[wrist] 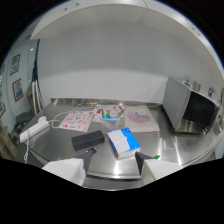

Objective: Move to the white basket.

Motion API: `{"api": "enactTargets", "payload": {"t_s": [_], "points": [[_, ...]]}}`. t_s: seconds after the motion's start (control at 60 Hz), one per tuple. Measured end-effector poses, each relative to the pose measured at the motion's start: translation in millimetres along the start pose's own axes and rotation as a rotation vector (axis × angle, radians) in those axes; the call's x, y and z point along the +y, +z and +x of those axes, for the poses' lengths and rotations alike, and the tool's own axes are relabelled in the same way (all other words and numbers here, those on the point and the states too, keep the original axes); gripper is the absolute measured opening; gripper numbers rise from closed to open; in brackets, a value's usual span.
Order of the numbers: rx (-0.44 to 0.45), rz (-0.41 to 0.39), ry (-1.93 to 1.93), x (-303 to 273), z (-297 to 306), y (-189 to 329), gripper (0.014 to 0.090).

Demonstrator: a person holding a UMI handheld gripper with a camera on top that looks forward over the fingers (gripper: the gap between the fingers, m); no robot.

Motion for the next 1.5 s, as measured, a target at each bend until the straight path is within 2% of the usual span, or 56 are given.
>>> {"api": "enactTargets", "payload": {"t_s": [0.433,0.75,1.017,1.5], "points": [[-0.003,0.024,0.002,-11,3,17,0.0841],[-0.016,0.031,0.026,-50,3,103,0.0836],[-0.040,0.003,0.036,-71,-8,170,0.0838],[-0.027,-0.030,0.034,-74,-12,218,0.0832]]}}
